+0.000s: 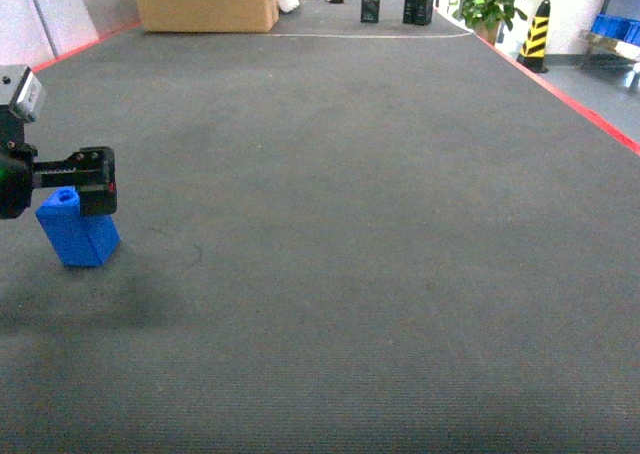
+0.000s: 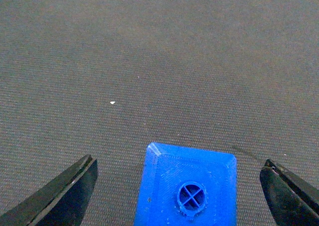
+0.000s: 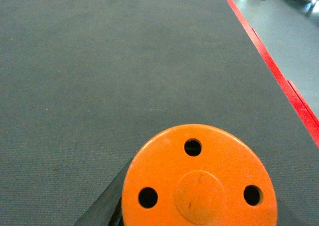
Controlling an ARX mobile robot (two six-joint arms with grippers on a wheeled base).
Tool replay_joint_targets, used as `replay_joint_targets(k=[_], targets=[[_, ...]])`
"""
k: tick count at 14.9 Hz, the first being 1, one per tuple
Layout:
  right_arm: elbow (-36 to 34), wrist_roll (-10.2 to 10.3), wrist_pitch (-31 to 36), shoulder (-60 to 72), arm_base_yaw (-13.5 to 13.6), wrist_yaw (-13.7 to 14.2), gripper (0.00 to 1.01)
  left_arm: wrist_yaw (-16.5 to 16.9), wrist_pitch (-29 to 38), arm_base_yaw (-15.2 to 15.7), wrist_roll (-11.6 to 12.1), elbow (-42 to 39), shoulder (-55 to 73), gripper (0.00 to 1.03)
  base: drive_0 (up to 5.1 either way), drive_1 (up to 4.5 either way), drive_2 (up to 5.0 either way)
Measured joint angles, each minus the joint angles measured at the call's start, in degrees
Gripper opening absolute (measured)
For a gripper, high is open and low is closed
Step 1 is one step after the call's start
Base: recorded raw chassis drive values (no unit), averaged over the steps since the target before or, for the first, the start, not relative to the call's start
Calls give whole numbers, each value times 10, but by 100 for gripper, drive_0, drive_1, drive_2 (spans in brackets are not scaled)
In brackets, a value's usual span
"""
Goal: Sort blue parts and orange caps into right shelf containers
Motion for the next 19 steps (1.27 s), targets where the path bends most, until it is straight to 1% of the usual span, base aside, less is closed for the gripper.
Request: replay_joint_targets(k=[2,3,4,5,6,7,8,9,11,17,19], targets=[[0,0,0,0,0,0,45,0,-14,1,-3,18,17,98,0,0,0],[0,0,0,0,0,0,45,23,-36,3,-17,33,42,93,0,0,0],[0,0,0,0,0,0,45,17,-25,3,-21,25,42,63,0,0,0],[0,0,0,0,0,0,45,10,48,3,4,-73,-52,46,0,0,0],[0,0,0,0,0,0,45,25,116,16,7,-204,-255,45,0,0,0],[0,0,0,0,0,0,45,10,116,20,21,-277,-384,45,0,0,0],[0,0,0,0,0,0,45,-5,83,22,35,-348,-515,45,0,0,0],[0,0,0,0,0,0,45,-6,75,22,40,-380,-578,45,0,0,0],[0,0,0,0,0,0,45,-6,76,22,46,-385,-613,45,0,0,0],[0,0,0,0,0,0,45,-6,81,22,50,-374,-620,45,0,0,0],[0,0,0,0,0,0,45,-6,77,22,51,-374,-613,45,463,-228,-228]])
